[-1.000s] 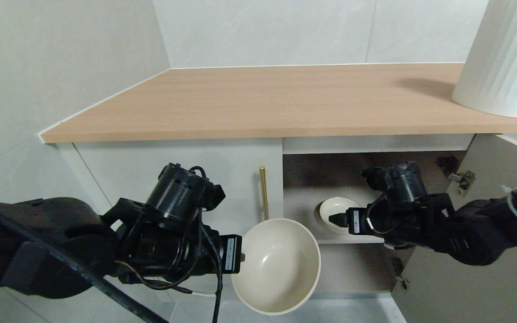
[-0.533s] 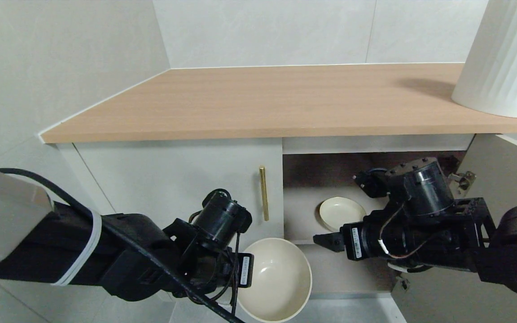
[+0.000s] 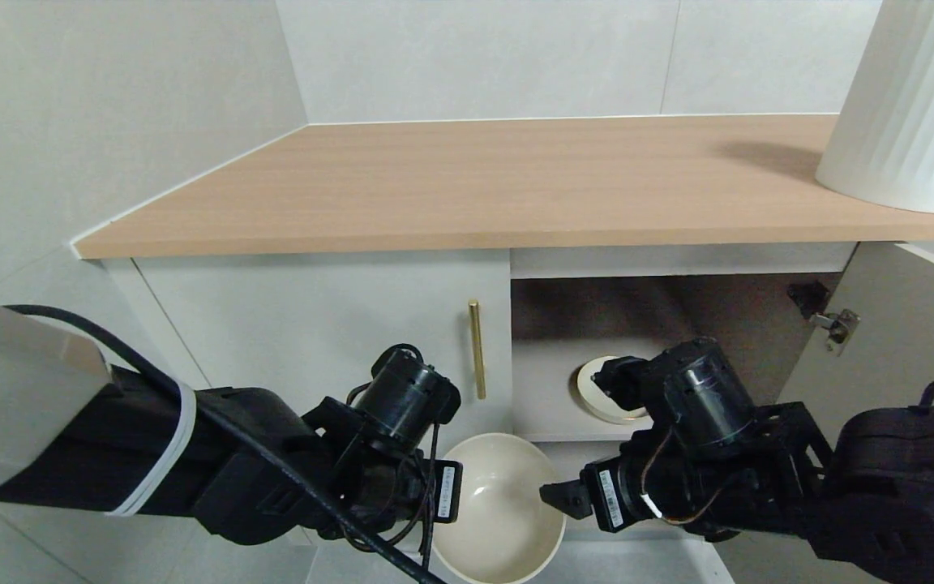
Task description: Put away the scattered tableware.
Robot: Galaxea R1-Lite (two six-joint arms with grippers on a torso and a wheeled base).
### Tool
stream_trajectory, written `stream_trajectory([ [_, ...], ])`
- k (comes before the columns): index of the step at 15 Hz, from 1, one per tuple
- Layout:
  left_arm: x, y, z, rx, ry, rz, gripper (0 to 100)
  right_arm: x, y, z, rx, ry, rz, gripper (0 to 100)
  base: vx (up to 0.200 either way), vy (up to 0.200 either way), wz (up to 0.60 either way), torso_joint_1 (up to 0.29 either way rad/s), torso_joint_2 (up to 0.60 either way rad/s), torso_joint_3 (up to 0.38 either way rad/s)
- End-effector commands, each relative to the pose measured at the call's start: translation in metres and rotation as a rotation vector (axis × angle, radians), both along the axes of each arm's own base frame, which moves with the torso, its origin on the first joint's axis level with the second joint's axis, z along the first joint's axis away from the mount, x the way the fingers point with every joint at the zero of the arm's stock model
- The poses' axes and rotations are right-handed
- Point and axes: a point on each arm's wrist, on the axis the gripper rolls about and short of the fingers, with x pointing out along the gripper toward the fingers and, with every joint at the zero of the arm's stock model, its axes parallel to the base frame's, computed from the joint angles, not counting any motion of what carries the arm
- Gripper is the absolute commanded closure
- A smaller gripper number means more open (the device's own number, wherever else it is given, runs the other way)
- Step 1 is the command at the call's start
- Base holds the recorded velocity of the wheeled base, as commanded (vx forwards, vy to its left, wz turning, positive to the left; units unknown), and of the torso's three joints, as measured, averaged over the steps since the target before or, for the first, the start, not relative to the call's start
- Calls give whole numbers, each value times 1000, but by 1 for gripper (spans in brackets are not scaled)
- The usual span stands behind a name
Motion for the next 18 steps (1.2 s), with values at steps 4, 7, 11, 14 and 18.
stream_trajectory([
  [4,-9,-4,13,-24,-28,-28,100,10,13,-26,-70,16,-35,0,0,0,0,0,0,0],
  [7,-9,-4,9,-16,-20,-27,100,12,14,-27,-70,18,-40,0,0,0,0,0,0,0],
  [11,-8,-5,7,-12,-15,-27,100,12,14,-27,-66,17,-42,0,0,0,0,0,0,0],
  [14,-7,-5,4,-4,-7,-26,100,13,15,-26,-65,14,-43,0,0,0,0,0,0,0],
  [18,-7,-5,4,-5,-8,-26,100,12,15,-26,-64,15,-42,100,0,0,0,0,0,0],
])
